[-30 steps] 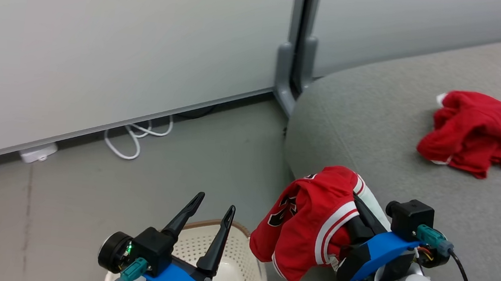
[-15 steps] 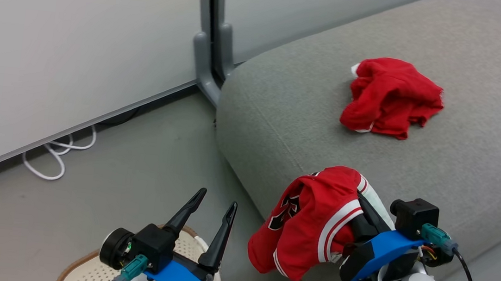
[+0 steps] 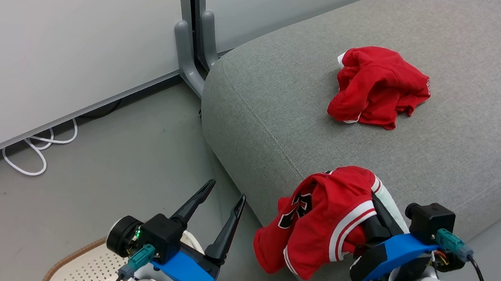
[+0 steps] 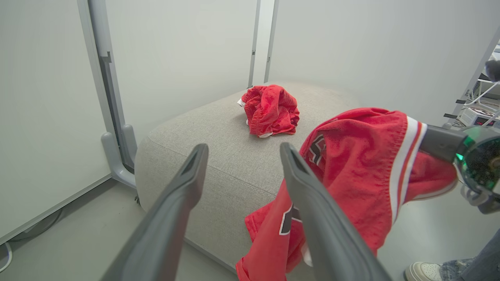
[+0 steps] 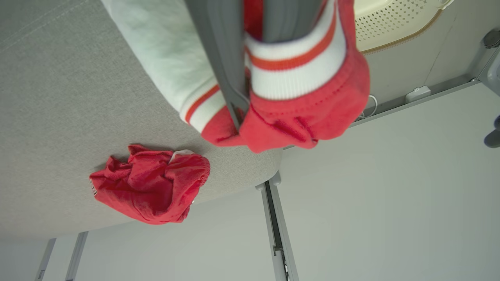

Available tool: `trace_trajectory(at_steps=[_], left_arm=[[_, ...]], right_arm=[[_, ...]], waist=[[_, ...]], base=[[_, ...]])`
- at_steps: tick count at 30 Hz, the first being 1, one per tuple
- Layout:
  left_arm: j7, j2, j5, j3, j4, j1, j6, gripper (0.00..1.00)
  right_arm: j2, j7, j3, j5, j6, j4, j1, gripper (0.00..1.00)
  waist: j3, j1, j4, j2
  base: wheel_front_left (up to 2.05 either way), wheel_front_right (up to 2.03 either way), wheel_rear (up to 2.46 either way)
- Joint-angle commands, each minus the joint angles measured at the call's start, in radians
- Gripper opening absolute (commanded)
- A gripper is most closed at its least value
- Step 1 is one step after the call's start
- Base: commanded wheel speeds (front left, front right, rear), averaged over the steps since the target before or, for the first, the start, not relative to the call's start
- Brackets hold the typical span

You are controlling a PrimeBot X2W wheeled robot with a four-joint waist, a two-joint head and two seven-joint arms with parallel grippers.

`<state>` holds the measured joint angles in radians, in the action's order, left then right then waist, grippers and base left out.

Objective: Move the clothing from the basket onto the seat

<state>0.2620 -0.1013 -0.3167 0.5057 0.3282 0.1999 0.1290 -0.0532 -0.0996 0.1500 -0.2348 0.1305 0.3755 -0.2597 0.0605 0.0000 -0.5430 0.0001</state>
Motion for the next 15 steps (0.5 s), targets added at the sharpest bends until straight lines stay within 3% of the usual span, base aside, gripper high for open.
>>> trace_trajectory(at_steps=[1, 15], left_arm=[[0.005, -0.009, -0.003, 0.002, 0.003, 0.010, 0.002, 1.00], [0.005, -0.013, 0.004, -0.020, 0.003, -0.001, 0.002, 1.00]], right_arm=[[0.001, -0.003, -0.004, 0.001, 0.000, -0.006, 0.005, 0.00], [0.003, 0.022, -0.003, -0.046, 0.000, -0.001, -0.038, 0.00]], waist=[[0.000, 0.0000, 0.001, -0.0001], [0.002, 0.0000, 0.003, -0.0001]], base=[[0.00, 0.00, 0.00], [0.00, 0.00, 0.00]])
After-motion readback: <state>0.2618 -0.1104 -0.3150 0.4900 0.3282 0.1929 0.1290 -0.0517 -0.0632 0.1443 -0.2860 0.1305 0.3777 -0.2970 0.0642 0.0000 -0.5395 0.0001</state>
